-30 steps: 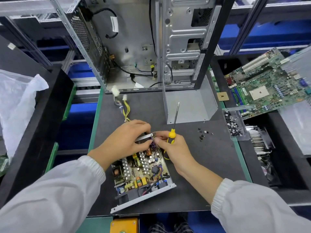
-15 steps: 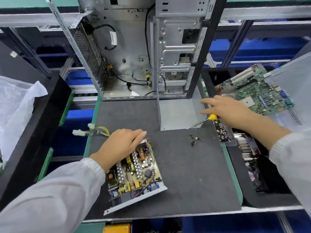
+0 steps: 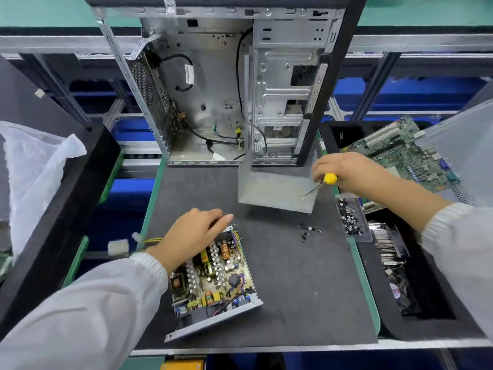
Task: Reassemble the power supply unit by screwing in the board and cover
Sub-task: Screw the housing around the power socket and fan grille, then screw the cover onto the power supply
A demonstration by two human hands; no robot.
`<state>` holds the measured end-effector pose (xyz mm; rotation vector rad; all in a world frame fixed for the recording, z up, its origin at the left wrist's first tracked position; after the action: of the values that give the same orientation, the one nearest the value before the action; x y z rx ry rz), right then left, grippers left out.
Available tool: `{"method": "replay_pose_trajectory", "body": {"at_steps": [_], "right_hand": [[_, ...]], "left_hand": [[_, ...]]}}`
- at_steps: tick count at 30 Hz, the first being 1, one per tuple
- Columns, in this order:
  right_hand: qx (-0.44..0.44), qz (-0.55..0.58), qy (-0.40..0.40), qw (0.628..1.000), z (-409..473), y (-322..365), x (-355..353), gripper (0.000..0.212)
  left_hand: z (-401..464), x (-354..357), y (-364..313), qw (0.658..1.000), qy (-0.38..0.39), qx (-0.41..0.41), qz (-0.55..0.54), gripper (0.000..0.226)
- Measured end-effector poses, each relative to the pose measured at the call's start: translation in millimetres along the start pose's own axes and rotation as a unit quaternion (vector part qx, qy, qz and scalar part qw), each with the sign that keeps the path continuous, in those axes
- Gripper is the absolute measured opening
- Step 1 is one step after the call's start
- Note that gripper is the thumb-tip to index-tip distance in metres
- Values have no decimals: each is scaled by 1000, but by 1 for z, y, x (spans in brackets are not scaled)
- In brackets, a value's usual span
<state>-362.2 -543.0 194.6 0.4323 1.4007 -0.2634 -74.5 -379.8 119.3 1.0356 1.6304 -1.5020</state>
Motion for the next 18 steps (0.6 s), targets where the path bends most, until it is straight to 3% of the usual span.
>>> {"method": "replay_pose_trajectory", "body": {"at_steps": [3,7,9,10,12,14,16,18], "right_hand": [[19,104,-62,992,6,21,-37,10],[103,288,-96,947,10,50,-67,25],[113,348,-94,926,14,62,-63,22],[119,382,-95,911,16,67,-59,23],[137,488,-99,856,18,72,-46,29],[144,587,-96,791,18,77,-33,26],[149,657,-89,734,21,80,-23,23],[170,733,-93,652,26,84,-14,20]], "left_hand": [[5,-12,10,995,60,-29,-77,38],[11,-22,25,992,116,-49,-23,24],[11,-29,28,990,84,-80,-77,33],[7,-33,25,978,49,-104,-173,38],[-3,-40,20,894,-3,-106,-436,52],[-18,-41,14,810,34,-30,-584,74],[-30,-42,1,789,78,7,-610,87],[-39,-44,-4,778,73,-25,-624,84]]}}
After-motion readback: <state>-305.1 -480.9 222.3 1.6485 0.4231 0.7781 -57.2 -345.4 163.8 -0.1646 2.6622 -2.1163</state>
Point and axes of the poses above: each hand's wrist, its own z-axis towards the middle knuckle, its own x-axis out of the palm, y = z × x, the point moved 1 cm from there along z, towards the middle knuckle, and after that the axes turned 2 degrees about -x, right-handed, at the moved point
